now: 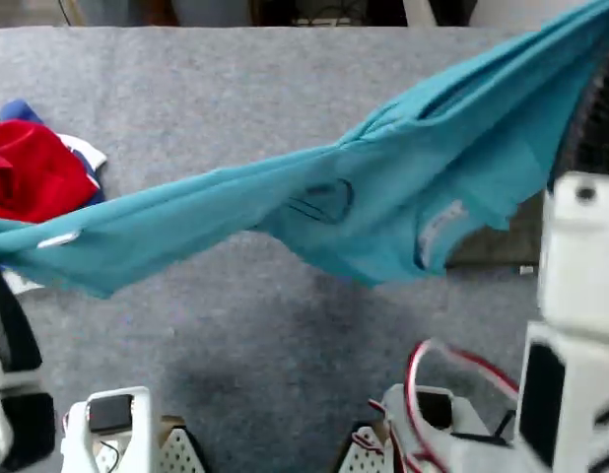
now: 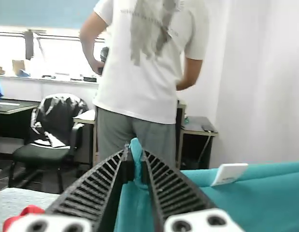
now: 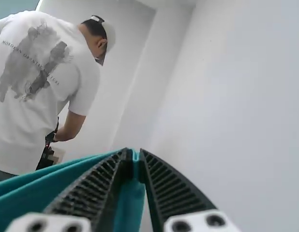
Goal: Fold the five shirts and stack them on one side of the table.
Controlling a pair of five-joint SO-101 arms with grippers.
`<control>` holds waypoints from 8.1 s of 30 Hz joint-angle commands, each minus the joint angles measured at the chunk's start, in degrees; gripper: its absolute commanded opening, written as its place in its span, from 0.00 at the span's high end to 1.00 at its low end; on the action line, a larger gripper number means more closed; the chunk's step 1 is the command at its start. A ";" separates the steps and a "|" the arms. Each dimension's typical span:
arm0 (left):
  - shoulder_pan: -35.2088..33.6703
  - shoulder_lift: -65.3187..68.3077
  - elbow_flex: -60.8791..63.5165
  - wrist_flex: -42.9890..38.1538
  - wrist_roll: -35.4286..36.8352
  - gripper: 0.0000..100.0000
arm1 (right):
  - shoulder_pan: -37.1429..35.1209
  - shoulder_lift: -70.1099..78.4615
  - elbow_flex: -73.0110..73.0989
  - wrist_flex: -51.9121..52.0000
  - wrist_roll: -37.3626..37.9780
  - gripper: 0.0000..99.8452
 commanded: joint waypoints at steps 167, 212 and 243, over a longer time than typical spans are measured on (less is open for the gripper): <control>4.53 46.86 48.22 -26.37 -7.12 0.97 | -7.82 15.96 78.46 4.75 11.25 0.99; 0.57 52.48 43.74 -25.05 0.35 0.97 | -11.87 55.96 6.55 31.91 11.25 0.99; -3.82 67.96 52.53 -28.92 -4.57 0.97 | -0.97 32.75 87.08 -16.70 13.27 0.99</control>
